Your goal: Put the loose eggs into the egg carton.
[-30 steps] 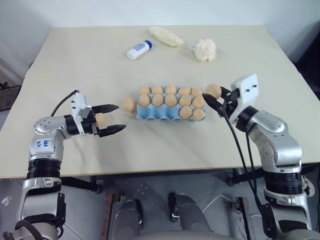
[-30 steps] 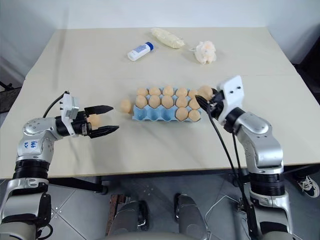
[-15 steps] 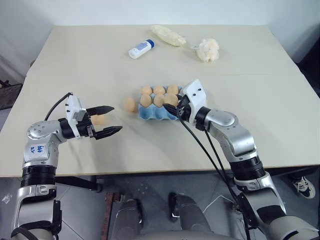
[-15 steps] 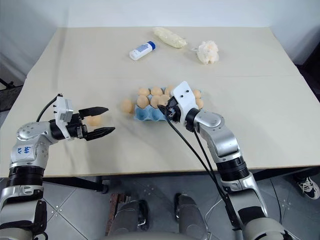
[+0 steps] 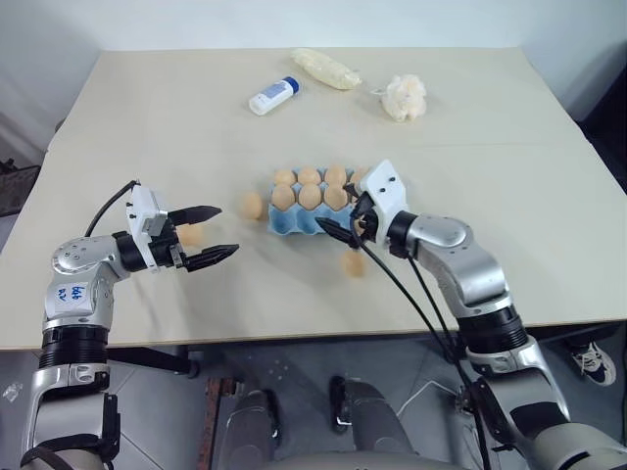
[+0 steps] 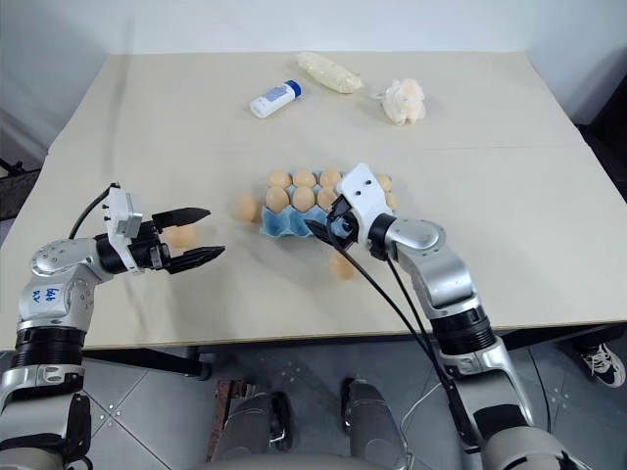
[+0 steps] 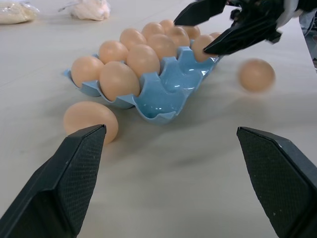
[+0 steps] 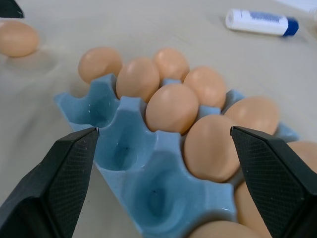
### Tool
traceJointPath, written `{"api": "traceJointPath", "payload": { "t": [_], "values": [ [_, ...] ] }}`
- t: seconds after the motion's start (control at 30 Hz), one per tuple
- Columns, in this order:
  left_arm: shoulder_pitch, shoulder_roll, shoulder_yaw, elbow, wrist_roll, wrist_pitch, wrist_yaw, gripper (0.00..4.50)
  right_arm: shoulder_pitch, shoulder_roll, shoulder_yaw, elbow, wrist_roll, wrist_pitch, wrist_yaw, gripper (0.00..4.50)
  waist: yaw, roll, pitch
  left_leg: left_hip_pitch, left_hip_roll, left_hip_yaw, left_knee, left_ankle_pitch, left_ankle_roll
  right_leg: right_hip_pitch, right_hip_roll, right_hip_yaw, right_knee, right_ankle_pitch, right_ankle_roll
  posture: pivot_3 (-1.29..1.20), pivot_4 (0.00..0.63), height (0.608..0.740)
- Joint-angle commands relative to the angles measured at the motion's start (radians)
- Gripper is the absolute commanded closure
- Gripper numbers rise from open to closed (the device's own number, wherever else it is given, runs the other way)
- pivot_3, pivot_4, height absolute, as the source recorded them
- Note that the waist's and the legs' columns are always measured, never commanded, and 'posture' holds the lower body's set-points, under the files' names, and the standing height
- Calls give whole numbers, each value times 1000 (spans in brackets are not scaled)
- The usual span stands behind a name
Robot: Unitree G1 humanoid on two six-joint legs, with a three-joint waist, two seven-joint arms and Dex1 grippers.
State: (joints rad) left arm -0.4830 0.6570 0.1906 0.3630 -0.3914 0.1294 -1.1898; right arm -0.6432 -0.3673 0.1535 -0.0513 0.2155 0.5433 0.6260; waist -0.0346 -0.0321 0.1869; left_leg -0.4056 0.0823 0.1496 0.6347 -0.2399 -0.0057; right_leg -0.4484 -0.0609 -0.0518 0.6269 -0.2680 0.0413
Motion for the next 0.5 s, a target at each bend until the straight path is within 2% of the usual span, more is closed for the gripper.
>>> {"api": "traceJointPath", "payload": {
  "t": [0.03,0.07,0.27,0.3,0.4,0.5],
  "values": [
    [-16,19,30,-26,-22,-9,10,0,-20,-37,-53,-22,16,-16,22,26,0,0,0,0,0,0,0,0,0,0,0,0,0,0,0,0,150,740],
    [-13,19,30,-28,-21,-10,11,0,-11,-55,-55,-21,9,-18,28,26,0,0,0,0,0,0,0,0,0,0,0,0,0,0,0,0,150,740],
    [3,25,41,-52,-35,1,18,0,178,-231,-174,-306,178,211,122,26,8,0,0,-1,0,-1,-3,-1,0,0,-1,0,-3,-1,0,0,150,740],
    [10,26,40,-56,-35,4,16,0,238,-287,-197,-377,226,264,161,26,8,0,0,-1,0,-1,-3,-1,0,0,0,0,-3,-1,0,0,150,740],
    [31,16,34,-75,-41,22,23,0,356,-375,-387,-520,364,350,196,26,7,0,0,-1,0,-1,-4,-2,0,0,0,0,-5,-1,0,0,150,740],
    [44,5,30,-86,-44,32,30,0,494,-437,-506,-593,417,381,220,26,8,0,0,0,-1,0,-2,-2,0,1,2,0,-5,-1,1,0,150,740]
  ]
}}
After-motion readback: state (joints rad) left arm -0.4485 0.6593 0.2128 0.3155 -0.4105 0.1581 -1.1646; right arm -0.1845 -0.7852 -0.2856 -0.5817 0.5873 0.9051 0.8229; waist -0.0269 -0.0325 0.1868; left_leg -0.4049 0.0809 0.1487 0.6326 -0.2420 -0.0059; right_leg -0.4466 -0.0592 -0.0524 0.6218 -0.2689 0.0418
